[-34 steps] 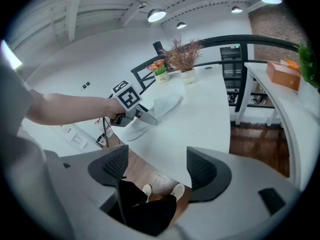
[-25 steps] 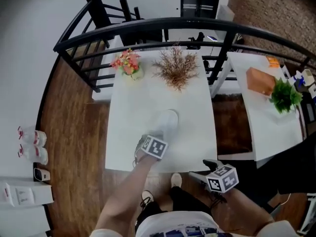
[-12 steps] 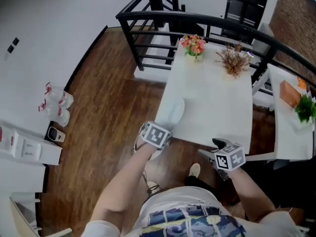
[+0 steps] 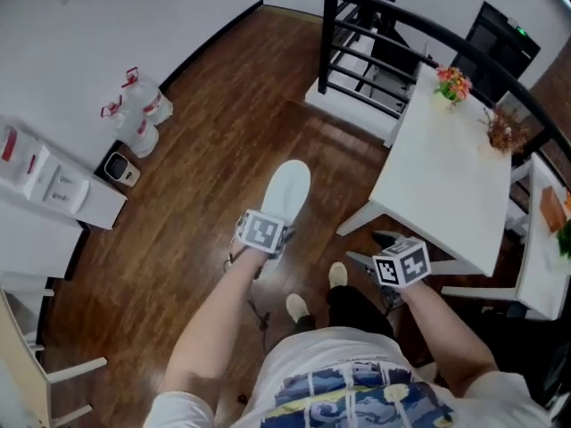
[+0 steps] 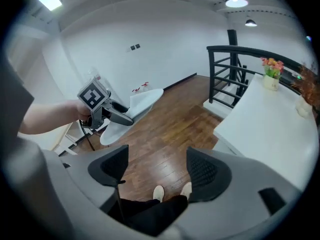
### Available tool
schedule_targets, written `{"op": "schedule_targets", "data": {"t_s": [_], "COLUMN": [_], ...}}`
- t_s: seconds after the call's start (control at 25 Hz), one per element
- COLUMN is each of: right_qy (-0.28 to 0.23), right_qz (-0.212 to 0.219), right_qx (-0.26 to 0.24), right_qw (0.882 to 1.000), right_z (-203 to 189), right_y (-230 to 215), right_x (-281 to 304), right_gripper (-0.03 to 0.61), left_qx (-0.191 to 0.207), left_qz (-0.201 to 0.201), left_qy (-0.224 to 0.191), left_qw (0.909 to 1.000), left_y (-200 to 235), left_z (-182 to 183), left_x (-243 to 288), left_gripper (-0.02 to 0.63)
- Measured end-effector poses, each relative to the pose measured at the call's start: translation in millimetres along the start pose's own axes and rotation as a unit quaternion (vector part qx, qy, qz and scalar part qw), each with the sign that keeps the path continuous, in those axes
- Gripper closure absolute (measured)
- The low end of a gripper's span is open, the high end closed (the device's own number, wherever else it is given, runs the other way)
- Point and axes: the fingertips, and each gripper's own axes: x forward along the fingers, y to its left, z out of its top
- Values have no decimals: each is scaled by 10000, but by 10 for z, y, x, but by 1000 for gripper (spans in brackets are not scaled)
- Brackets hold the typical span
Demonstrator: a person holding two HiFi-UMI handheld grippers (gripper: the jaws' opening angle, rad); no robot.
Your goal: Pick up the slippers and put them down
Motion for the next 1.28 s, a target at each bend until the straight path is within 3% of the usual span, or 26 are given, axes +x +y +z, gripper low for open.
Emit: {"op": "schedule_targets", "data": {"t_s": [0.12, 0.2, 0.32, 0.4, 0.64, 0.76, 0.88, 1.0, 1.28], "right_qy": [510, 756, 1117, 1302, 1583, 1747, 1904, 2134, 2353], "right_qz": [226, 217, 225, 263, 237, 291, 509, 500, 478], "right_qx": [-166, -173, 48, 228, 237, 164, 473, 271, 64], "right_qw": [9983, 9968, 9935, 9909, 9868, 9841, 9792, 9753, 9707], "right_z": [225, 461, 694, 630, 127, -410, -1129, -1550, -1521], "right_y": [14, -265, -975, -1491, -2553, -2924, -3076, -3178, -3027], "right_x": [856, 1609, 3091, 4168, 7149, 8344, 8876, 9007, 8813], "right_gripper": [193, 193, 193, 193, 194, 195, 215, 215, 199], "left_qx": [-842, -1387, -2427, -2882, -3496, -3687, -3922, -3979, -3704], "left_qz": [136, 188, 14, 107, 354, 312, 298, 363, 589], "left_qy": [268, 402, 503, 589, 726, 1037, 1185, 1142, 1540], "left_qw": [9960, 9893, 9688, 9557, 9334, 9232, 9117, 9096, 9141], "left_y": [522, 817, 1136, 1399, 2278, 2444, 2444, 2435, 2387], "left_z": [-325, -445, -608, -786, -1731, -2339, -2756, -2946, -3023], "left_x": [385, 764, 1801, 2757, 5645, 6900, 7662, 8070, 7805], "left_gripper": [189, 189, 189, 189, 189, 189, 184, 192, 189]}}
